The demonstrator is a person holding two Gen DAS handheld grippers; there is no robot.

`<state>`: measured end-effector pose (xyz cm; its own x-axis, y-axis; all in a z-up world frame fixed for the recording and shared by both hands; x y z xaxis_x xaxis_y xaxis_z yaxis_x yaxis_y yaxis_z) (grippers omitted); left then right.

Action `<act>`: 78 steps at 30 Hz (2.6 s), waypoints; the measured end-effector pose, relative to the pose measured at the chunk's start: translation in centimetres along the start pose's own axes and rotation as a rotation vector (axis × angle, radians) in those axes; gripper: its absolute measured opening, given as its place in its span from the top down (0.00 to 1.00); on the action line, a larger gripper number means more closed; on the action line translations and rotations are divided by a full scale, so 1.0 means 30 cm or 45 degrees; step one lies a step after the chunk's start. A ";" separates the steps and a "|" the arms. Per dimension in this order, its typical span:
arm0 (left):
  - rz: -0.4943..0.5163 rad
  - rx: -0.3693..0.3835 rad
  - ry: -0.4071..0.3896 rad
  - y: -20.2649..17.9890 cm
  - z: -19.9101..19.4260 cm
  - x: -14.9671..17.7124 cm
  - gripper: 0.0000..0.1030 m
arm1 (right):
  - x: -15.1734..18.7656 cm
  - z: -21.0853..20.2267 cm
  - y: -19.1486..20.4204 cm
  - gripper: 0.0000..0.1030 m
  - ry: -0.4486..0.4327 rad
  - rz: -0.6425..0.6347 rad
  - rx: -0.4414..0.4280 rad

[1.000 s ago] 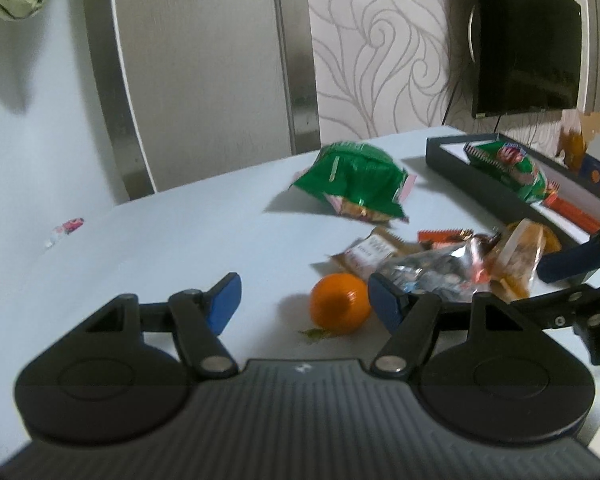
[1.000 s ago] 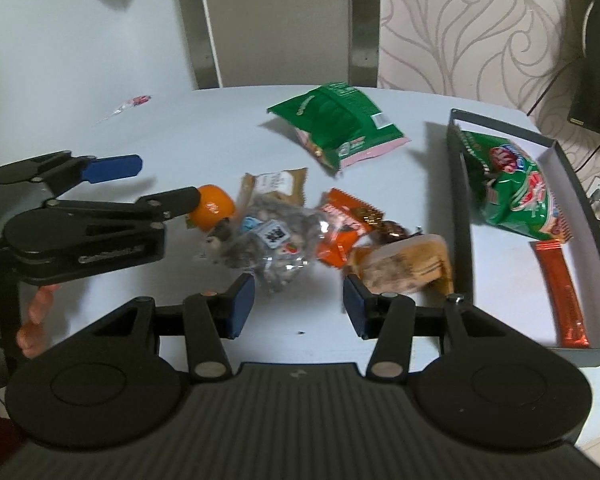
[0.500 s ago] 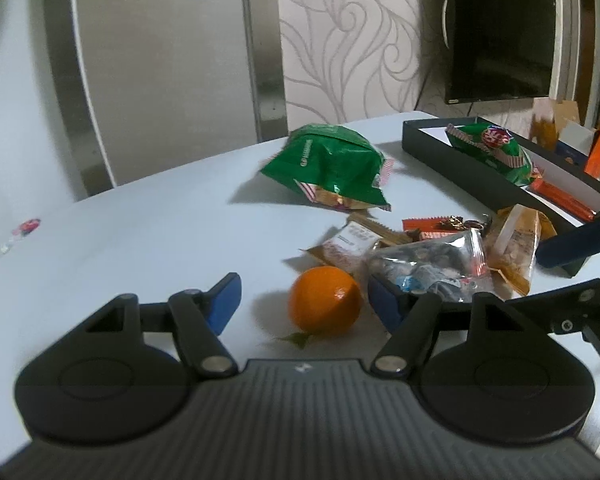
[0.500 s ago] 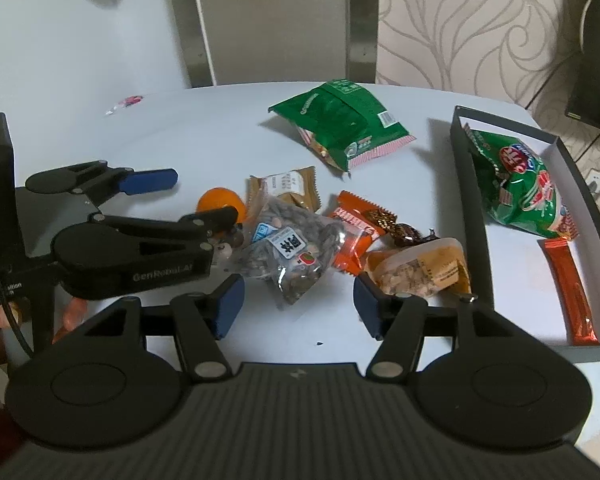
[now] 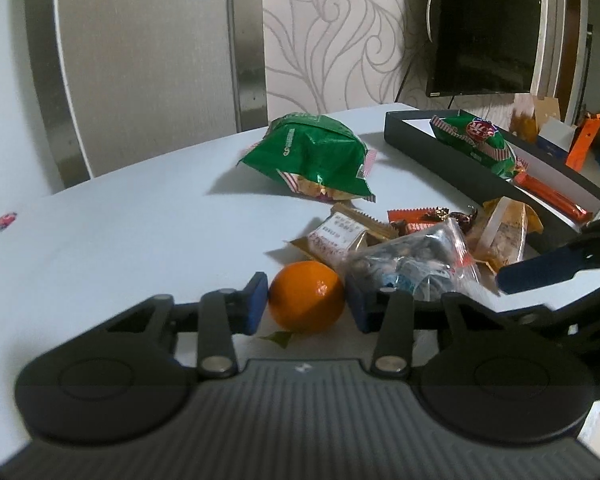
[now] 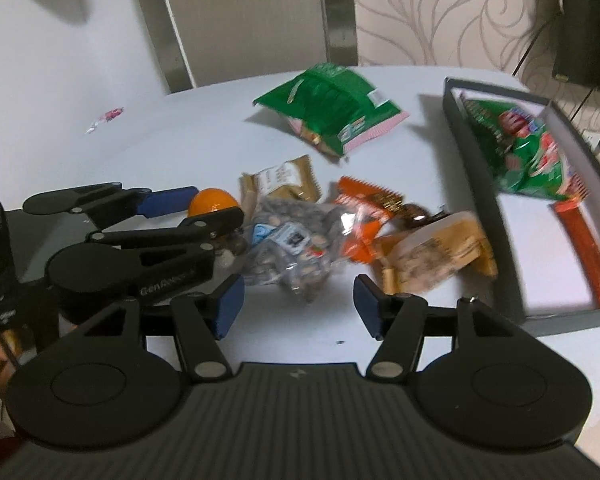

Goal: Organize snacks
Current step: 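Grasp the orange with the left tool while the right tool grasps the seed bag, then carry the orange and the seed bag toward the white box with both tools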

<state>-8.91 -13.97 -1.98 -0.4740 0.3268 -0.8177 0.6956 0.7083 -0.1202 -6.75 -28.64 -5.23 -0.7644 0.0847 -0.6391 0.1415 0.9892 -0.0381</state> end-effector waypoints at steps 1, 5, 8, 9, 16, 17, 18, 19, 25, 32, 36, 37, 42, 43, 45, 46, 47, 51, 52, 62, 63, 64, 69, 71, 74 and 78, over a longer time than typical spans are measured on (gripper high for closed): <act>-0.002 -0.010 -0.004 0.010 -0.007 0.005 0.56 | 0.003 0.009 0.010 0.35 0.005 0.003 0.004; -0.009 -0.010 -0.019 0.031 -0.038 0.008 0.55 | 0.006 0.031 0.032 0.27 0.007 0.030 0.025; -0.004 -0.021 -0.028 0.037 -0.058 0.012 0.52 | -0.001 0.045 0.028 0.23 -0.006 0.054 0.071; -0.005 -0.026 -0.034 0.045 -0.063 0.013 0.48 | -0.002 0.048 0.033 0.23 -0.012 0.045 0.071; 0.006 -0.032 -0.021 0.068 -0.051 -0.007 0.38 | -0.028 0.093 0.043 0.23 -0.024 -0.039 0.086; 0.007 -0.017 -0.012 0.066 -0.050 -0.005 0.38 | -0.031 0.094 0.041 0.23 -0.023 -0.045 0.078; 0.008 -0.001 0.002 0.065 -0.045 0.002 0.37 | -0.030 0.090 0.043 0.24 -0.027 -0.063 0.076; 0.008 0.009 0.003 0.067 -0.041 0.007 0.36 | -0.026 0.087 0.049 0.24 -0.036 -0.103 0.080; 0.053 0.073 0.026 0.051 -0.026 -0.002 0.56 | -0.032 0.086 0.064 0.31 -0.049 -0.156 0.062; 0.033 0.044 0.040 0.080 -0.088 0.033 0.57 | -0.030 0.082 0.070 0.33 -0.042 -0.172 0.019; 0.007 0.015 0.037 0.122 -0.125 0.051 0.57 | -0.042 0.101 0.076 0.27 -0.043 -0.175 0.025; 0.003 0.013 0.037 0.123 -0.126 0.050 0.57 | -0.044 0.110 0.082 0.25 -0.044 -0.185 0.030; -0.021 -0.010 0.026 0.126 -0.113 0.043 0.56 | -0.057 0.156 0.118 0.23 -0.049 -0.233 0.025; -0.024 -0.014 0.024 0.126 -0.109 0.040 0.56 | -0.058 0.158 0.118 0.25 -0.051 -0.233 0.024; -0.014 -0.018 0.026 0.125 -0.104 0.036 0.57 | -0.061 0.158 0.118 0.27 -0.050 -0.219 0.023; -0.008 -0.017 0.029 0.124 -0.104 0.036 0.57 | -0.063 0.155 0.118 0.28 -0.050 -0.214 0.025; -0.005 -0.016 0.028 0.124 -0.107 0.037 0.57 | -0.063 0.151 0.118 0.30 -0.050 -0.212 0.026; -0.015 -0.027 0.020 0.127 -0.112 0.039 0.57 | -0.065 0.125 0.090 0.38 -0.049 -0.149 0.021; -0.012 -0.034 0.020 0.127 -0.109 0.037 0.57 | -0.065 0.119 0.084 0.38 -0.043 -0.139 0.011; 0.000 -0.058 0.024 0.103 -0.078 0.012 0.57 | -0.084 0.040 0.070 0.46 -0.122 -0.132 0.021; 0.003 -0.063 0.025 0.101 -0.074 0.010 0.57 | -0.086 0.035 0.071 0.47 -0.127 -0.139 0.022; 0.003 -0.068 0.024 0.099 -0.071 0.008 0.57 | -0.086 0.030 0.069 0.48 -0.133 -0.137 0.024; -0.008 -0.082 0.022 0.089 -0.064 -0.004 0.57 | -0.084 0.005 0.050 0.50 -0.145 -0.108 0.018; 0.006 -0.083 0.020 0.075 -0.064 -0.013 0.57 | -0.090 -0.010 0.040 0.50 -0.154 -0.098 0.012; 0.020 -0.082 0.005 0.052 -0.072 -0.034 0.57 | -0.096 -0.039 0.028 0.50 -0.176 -0.077 0.007; 0.045 -0.083 -0.017 0.018 -0.076 -0.069 0.57 | -0.115 -0.084 0.013 0.50 -0.212 -0.056 0.001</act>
<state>-8.78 -12.84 0.92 -0.4421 0.3445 -0.8281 0.6752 0.7356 -0.0545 -5.65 -28.23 -1.10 -0.6550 0.0205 -0.7554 0.1112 0.9914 -0.0695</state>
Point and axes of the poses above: each gripper's, at about its wrist camera, not at the fingertips, and z roughly the way its jaws point, y to its left, x to its underside, the point moved 7 cm from there along z, roughly the way its jaws point, and after that the axes turned 15 degrees about x, right-handed, at the moved point
